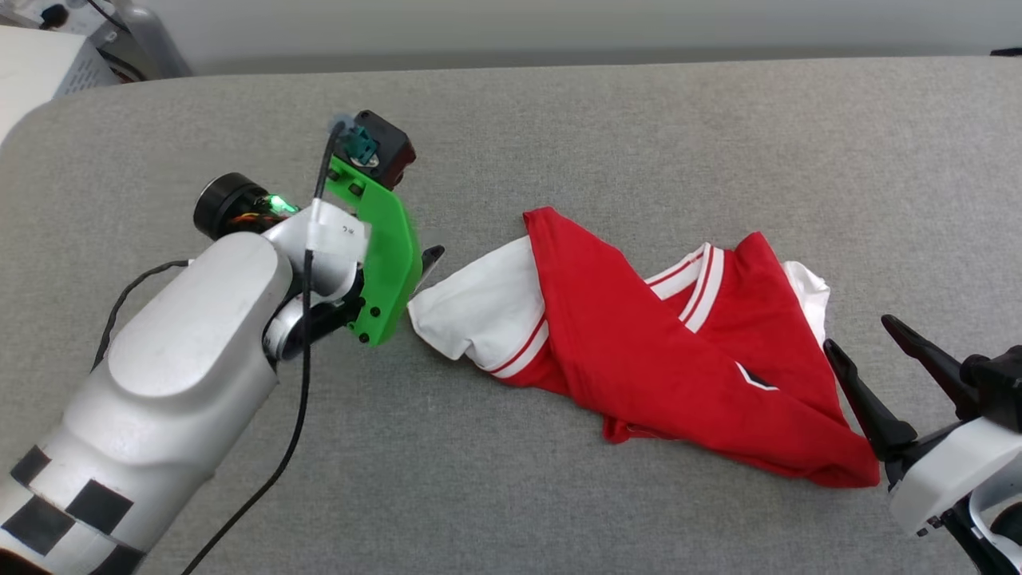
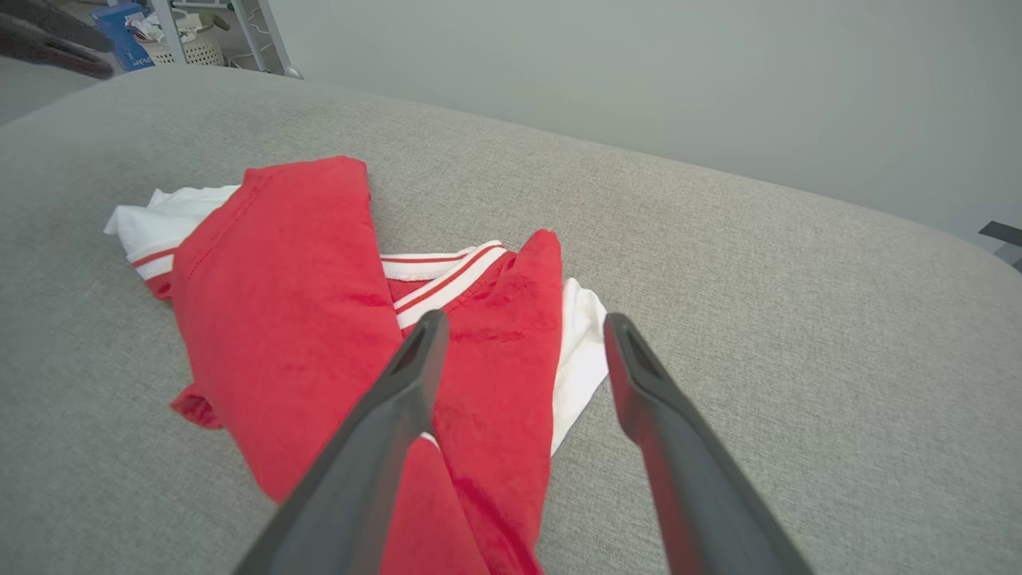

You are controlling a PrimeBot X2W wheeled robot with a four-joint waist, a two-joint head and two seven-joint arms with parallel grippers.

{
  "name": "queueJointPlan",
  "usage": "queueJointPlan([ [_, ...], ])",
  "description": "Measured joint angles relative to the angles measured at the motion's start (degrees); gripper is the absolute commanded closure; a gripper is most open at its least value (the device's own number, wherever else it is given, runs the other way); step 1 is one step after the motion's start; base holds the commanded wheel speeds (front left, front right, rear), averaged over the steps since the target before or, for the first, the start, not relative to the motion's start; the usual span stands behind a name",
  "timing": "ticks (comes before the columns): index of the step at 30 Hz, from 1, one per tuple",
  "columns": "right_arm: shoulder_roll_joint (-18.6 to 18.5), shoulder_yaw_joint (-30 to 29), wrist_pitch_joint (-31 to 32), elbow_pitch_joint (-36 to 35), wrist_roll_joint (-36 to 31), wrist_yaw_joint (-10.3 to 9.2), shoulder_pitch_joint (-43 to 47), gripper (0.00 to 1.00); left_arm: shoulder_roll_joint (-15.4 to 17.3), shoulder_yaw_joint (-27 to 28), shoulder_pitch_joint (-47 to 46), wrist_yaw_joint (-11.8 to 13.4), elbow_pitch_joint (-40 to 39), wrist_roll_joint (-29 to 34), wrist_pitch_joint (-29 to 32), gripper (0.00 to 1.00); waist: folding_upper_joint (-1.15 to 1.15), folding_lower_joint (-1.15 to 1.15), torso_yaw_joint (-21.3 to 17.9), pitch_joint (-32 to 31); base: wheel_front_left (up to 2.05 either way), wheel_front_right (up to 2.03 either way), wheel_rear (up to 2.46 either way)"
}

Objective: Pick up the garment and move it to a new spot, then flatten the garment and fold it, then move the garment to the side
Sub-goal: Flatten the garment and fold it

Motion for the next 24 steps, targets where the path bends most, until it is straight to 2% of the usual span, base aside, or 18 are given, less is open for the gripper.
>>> queueJointPlan([
  [5,0.4,1.1,0.1,0.1,-0.3,0.0,-2.3,0.0,1.1,-7.1,-3.9,0.0,3.8,-3.7,2.5,0.0,0.0,0.0,-1.5,2.6,0.0,0.0,0.0],
  [14,1.0,2.3,-1.0,2.2,-0.4,0.0,-5.8,0.0,3.7,-18.3,-6.6,0.0,10.9,-8.3,1.3,0.0,0.0,0.0,-4.6,8.0,0.0,0.0,0.0],
  [15,1.0,2.1,-1.0,2.5,-0.4,0.0,-5.8,0.0,3.8,-19.2,-6.9,0.0,10.8,-9.4,0.8,0.87,0.0,0.0,-4.7,8.2,0.0,0.0,0.0],
  [16,0.9,1.9,-1.1,2.8,-0.4,0.0,-5.9,0.0,4.0,-19.6,-7.1,0.0,10.8,-10.0,-0.4,1.0,0.0,0.0,-4.7,8.3,0.0,0.0,0.0],
  [20,0.0,1.1,-1.1,3.5,-0.2,0.0,-6.1,0.0,4.4,-20.5,-7.0,0.0,12.0,-10.3,-7.4,1.0,0.0,0.0,-4.4,7.5,0.0,0.0,0.0],
  [24,-2.7,-0.6,-0.5,3.6,-0.1,0.0,-7.1,0.0,4.5,-19.8,-6.1,0.0,13.2,-10.9,-14.3,1.0,0.0,0.0,-3.2,6.1,0.0,0.0,0.0],
])
